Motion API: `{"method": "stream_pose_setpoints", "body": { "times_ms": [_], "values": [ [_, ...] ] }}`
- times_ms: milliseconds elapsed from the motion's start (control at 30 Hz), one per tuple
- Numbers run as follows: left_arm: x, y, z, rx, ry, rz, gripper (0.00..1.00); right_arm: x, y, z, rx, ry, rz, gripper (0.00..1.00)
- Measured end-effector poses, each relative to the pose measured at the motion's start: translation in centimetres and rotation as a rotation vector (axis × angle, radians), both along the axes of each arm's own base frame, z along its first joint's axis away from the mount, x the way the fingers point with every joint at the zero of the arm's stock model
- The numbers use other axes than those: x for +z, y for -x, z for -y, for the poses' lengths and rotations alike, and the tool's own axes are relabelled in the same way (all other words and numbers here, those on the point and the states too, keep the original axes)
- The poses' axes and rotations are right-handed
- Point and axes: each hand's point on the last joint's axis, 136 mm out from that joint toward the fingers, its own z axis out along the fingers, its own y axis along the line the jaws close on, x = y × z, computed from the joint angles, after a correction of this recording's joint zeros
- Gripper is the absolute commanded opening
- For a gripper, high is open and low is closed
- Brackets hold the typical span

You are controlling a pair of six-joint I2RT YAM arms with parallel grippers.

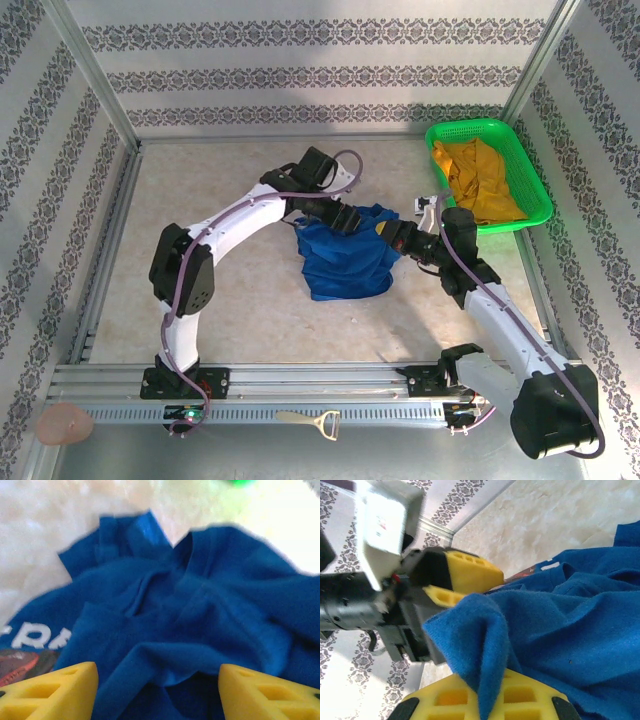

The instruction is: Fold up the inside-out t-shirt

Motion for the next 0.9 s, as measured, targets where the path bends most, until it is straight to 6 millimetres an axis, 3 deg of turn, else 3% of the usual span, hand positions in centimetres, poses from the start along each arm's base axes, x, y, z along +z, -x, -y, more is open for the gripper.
{"method": "stream_pose_setpoints", "body": {
  "times_ms": [133, 300, 400, 433, 467, 567, 600, 733, 900],
  "values": [
    [-1.5, 1.1, -0.3, -0.050, -0.023, -0.029, 0.69, -0.2, -0.1, 0.1, -0.017, 0.012, -0.002, 0.00],
    [-3.3, 2.8, -0.5, -0.092, -0.016, -0.085, 0.81, -0.2, -0.4, -0.1, -0.026, 0.025, -0.011, 0.00],
    [-4.1, 3.4, -0.3, -0.099, 0.001, -0.109, 0.80, -0.2, -0.6, -0.3, -0.027, 0.030, -0.018, 0.00],
    [-4.2, 3.4, -0.2, -0.094, 0.005, -0.113, 0.77, -0.2, -0.7, -0.4, -0.025, 0.031, -0.021, 0.00],
    [-4.1, 3.1, 0.0, -0.087, 0.015, -0.107, 0.67, -0.1, -0.8, -0.4, -0.025, 0.033, -0.023, 0.00],
    [-4.3, 2.0, 0.7, -0.056, 0.042, -0.103, 0.15, 0.2, -0.9, -0.5, -0.024, 0.033, -0.023, 0.00],
    [-4.4, 1.6, 1.0, -0.046, 0.049, -0.104, 0.04, 0.3, -0.9, -0.5, -0.024, 0.033, -0.023, 0.00],
    [-4.5, 0.4, 1.3, 0.006, 0.081, -0.112, 0.00, 0.3, -0.9, -0.4, -0.030, 0.037, -0.029, 0.00],
    [-0.2, -1.1, 0.2, 0.090, 0.246, -0.098, 0.00, -0.9, -1.3, 0.6, -0.081, 0.057, -0.051, 0.00]
  ]
}}
